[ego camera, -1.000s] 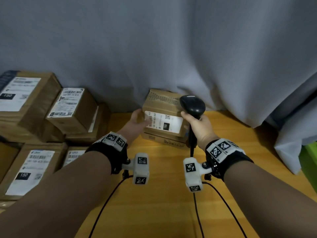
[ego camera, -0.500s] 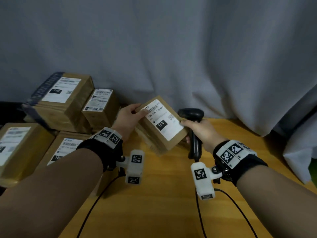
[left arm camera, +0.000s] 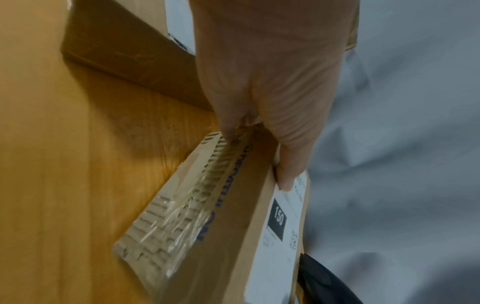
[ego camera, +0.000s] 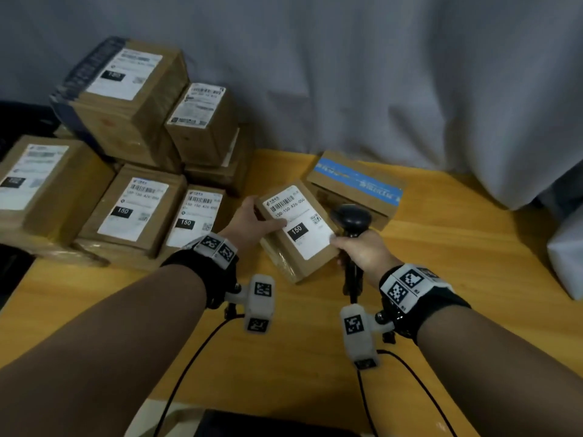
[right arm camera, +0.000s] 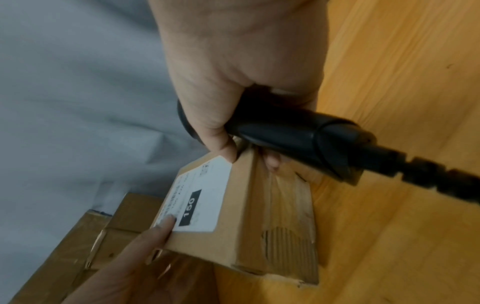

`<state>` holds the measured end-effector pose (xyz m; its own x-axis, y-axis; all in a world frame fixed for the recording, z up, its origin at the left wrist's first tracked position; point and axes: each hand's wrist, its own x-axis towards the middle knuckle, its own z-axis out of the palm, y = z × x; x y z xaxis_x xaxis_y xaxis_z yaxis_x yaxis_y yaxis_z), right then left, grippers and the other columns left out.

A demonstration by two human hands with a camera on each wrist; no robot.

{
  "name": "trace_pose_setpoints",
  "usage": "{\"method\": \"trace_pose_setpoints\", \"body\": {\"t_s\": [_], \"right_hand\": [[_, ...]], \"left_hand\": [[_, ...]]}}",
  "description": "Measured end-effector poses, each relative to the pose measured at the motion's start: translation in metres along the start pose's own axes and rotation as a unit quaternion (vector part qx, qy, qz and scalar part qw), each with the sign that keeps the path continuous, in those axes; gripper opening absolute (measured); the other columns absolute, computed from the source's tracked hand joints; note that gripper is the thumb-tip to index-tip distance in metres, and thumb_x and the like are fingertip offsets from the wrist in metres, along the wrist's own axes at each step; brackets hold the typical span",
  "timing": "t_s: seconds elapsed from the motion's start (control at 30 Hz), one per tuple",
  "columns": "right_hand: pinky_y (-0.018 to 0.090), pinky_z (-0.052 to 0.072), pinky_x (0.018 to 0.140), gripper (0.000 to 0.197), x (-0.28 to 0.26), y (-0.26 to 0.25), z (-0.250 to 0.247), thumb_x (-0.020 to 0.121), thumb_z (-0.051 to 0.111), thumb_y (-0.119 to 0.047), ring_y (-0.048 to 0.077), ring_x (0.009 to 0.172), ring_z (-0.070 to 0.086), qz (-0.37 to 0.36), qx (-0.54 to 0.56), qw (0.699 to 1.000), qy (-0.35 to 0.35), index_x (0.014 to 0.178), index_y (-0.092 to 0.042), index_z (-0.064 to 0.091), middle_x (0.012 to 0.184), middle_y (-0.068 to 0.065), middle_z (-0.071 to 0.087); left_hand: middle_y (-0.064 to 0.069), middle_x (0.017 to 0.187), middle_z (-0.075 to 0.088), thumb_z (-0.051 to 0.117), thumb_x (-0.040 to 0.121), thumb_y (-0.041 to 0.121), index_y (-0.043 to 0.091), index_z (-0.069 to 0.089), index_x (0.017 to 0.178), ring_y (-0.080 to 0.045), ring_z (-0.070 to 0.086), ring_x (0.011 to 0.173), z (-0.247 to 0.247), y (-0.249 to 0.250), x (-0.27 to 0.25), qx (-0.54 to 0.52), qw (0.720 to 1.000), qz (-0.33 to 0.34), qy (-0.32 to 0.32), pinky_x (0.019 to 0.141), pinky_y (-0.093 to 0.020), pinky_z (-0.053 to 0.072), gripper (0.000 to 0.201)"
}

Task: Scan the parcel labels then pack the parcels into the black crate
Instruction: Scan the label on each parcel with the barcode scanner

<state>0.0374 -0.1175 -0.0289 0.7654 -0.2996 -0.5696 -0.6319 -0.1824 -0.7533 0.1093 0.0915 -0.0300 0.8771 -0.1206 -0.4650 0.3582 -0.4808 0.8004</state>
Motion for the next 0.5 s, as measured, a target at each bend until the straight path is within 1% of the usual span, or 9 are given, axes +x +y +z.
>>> {"method": "trace_pose_setpoints", "body": {"t_s": [0.07,0.13,0.17,0.2,0.27,0.33,0.4,0.43,0.5], "right_hand": [[0.042,0.054,0.078,0.022,0.002,0.0,-0.002,0.082,0.074,-0.021,0.026,0.068,0.064,0.006,0.003,1.0,-0.003,0.093,-0.003,0.068,0.073,0.011,0.066],[0.045,0.055,0.087,0.024,0.003,0.003,-0.004,0.079,0.077,-0.025,0.03,0.085,0.066,0.019,0.002,1.0,-0.001,0.094,-0.008,0.068,0.087,0.011,0.069],[0.043,0.054,0.086,0.022,0.002,0.004,-0.005,0.079,0.077,-0.025,0.029,0.089,0.065,0.021,0.002,1.0,0.002,0.092,-0.01,0.068,0.09,0.01,0.069],[0.038,0.052,0.081,0.02,0.0,0.006,-0.005,0.08,0.077,-0.024,0.026,0.088,0.063,0.019,0.001,1.0,0.005,0.091,-0.011,0.066,0.09,0.009,0.067],[0.031,0.047,0.07,0.018,-0.006,0.009,-0.006,0.082,0.076,-0.019,0.02,0.083,0.06,0.02,-0.001,1.0,0.007,0.094,-0.011,0.065,0.09,0.007,0.065],[0.037,0.053,0.075,0.019,-0.009,0.013,-0.009,0.082,0.075,-0.013,0.026,0.084,0.064,0.034,0.02,0.999,-0.01,0.098,-0.009,0.065,0.096,0.012,0.068],[0.043,0.056,0.079,0.024,-0.012,0.014,-0.013,0.081,0.075,-0.008,0.029,0.078,0.066,0.053,0.045,0.997,-0.035,0.103,-0.004,0.066,0.098,0.017,0.07],[0.042,0.056,0.076,0.025,-0.011,0.013,-0.015,0.081,0.076,-0.008,0.027,0.073,0.066,0.058,0.037,0.997,-0.041,0.103,-0.003,0.065,0.095,0.017,0.07],[0.039,0.055,0.07,0.019,-0.008,0.007,-0.02,0.082,0.075,-0.014,0.025,0.064,0.062,0.037,-0.019,0.999,-0.026,0.095,-0.004,0.065,0.082,0.013,0.067]], "left_hand": [[-0.005,0.135,0.05,0.079,0.077,0.021,0.019,0.022,0.147,-0.018,0.049,0.117,0.0,0.0,0.0,-0.013,0.999,0.008,-0.04,0.091,-0.031,0.044,0.09],[-0.005,0.137,0.049,0.079,0.077,0.021,0.027,0.017,0.148,-0.02,0.048,0.123,-0.001,0.0,-0.001,-0.016,0.998,0.011,-0.059,0.1,-0.036,0.044,0.095],[-0.004,0.138,0.049,0.079,0.077,0.022,0.029,0.017,0.149,-0.022,0.048,0.124,-0.001,0.0,-0.002,-0.023,0.998,0.01,-0.059,0.103,-0.04,0.044,0.096],[-0.002,0.138,0.048,0.079,0.077,0.022,0.029,0.016,0.15,-0.021,0.049,0.124,-0.001,0.0,-0.003,-0.036,0.998,0.012,-0.052,0.103,-0.04,0.044,0.096],[0.006,0.131,0.048,0.075,0.082,0.018,0.021,0.02,0.151,-0.011,0.048,0.117,-0.001,0.001,-0.005,-0.038,0.999,0.026,-0.022,0.096,-0.027,0.043,0.089],[0.007,0.125,0.049,0.071,0.085,0.018,0.017,0.026,0.149,-0.006,0.046,0.111,0.001,0.003,-0.007,0.008,0.998,0.057,-0.008,0.088,-0.02,0.038,0.078],[0.005,0.131,0.05,0.071,0.086,0.019,0.02,0.029,0.147,-0.008,0.046,0.116,0.001,0.006,-0.007,0.038,0.996,0.081,-0.021,0.09,-0.022,0.038,0.074],[0.003,0.134,0.049,0.071,0.085,0.02,0.021,0.031,0.146,-0.011,0.047,0.12,0.001,0.008,-0.006,0.051,0.994,0.094,-0.024,0.094,-0.025,0.04,0.073],[0.002,0.137,0.048,0.071,0.085,0.022,0.022,0.033,0.144,-0.015,0.047,0.124,0.0,0.012,-0.005,0.082,0.991,0.108,-0.017,0.1,-0.029,0.041,0.07]]}}
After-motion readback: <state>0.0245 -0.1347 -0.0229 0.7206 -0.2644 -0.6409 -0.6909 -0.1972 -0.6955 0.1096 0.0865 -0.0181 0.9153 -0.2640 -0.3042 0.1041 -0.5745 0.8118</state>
